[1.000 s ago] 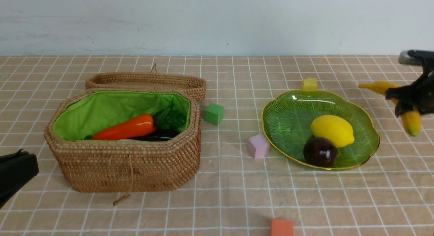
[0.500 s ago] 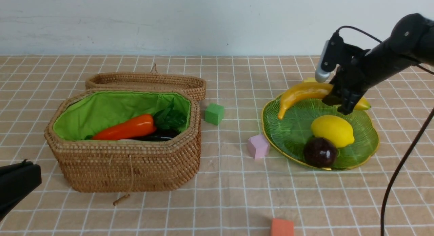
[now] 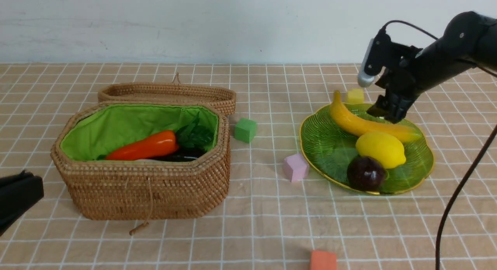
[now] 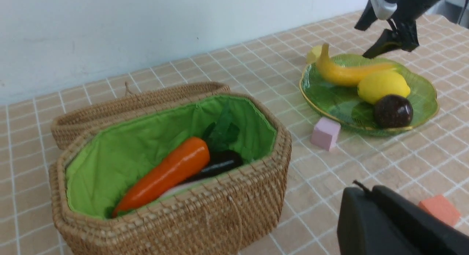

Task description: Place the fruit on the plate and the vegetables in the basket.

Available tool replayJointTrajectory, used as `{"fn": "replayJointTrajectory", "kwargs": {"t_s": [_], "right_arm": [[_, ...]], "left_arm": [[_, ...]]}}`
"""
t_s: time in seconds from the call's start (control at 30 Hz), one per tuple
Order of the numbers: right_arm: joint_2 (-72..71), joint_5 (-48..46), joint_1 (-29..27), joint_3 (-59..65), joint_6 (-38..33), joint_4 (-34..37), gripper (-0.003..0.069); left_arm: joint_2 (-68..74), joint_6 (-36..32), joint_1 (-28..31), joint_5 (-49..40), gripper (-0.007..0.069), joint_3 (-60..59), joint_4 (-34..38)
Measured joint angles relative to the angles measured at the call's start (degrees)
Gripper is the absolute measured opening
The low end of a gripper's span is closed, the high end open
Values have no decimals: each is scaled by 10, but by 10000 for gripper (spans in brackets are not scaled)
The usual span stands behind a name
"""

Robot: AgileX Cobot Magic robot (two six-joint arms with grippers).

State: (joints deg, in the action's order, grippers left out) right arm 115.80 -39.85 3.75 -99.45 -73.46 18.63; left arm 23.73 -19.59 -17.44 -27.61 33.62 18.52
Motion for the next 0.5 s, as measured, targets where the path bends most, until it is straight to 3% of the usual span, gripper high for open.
{"fn": "replayJointTrajectory", "kwargs": {"t_s": [0.03, 0.13, 0.2, 0.33, 0.5], "right_arm": [[-15, -9, 0, 0, 27, 0, 558], [-110, -75, -2, 1, 213, -2, 420], [-151, -125, -8, 1, 293, -2, 317], [-249, -236, -29, 42, 419, -3, 29], [-364, -275, -34, 184, 483, -6, 2]], "left_arm": [[0, 0, 0, 14, 17, 0, 0], [-2, 2, 0, 55, 15, 0, 0], [-8, 2, 0, 64, -1, 0, 1], [-76, 2, 0, 64, -13, -16, 10], [-190, 2, 0, 45, -13, -82, 37]]}}
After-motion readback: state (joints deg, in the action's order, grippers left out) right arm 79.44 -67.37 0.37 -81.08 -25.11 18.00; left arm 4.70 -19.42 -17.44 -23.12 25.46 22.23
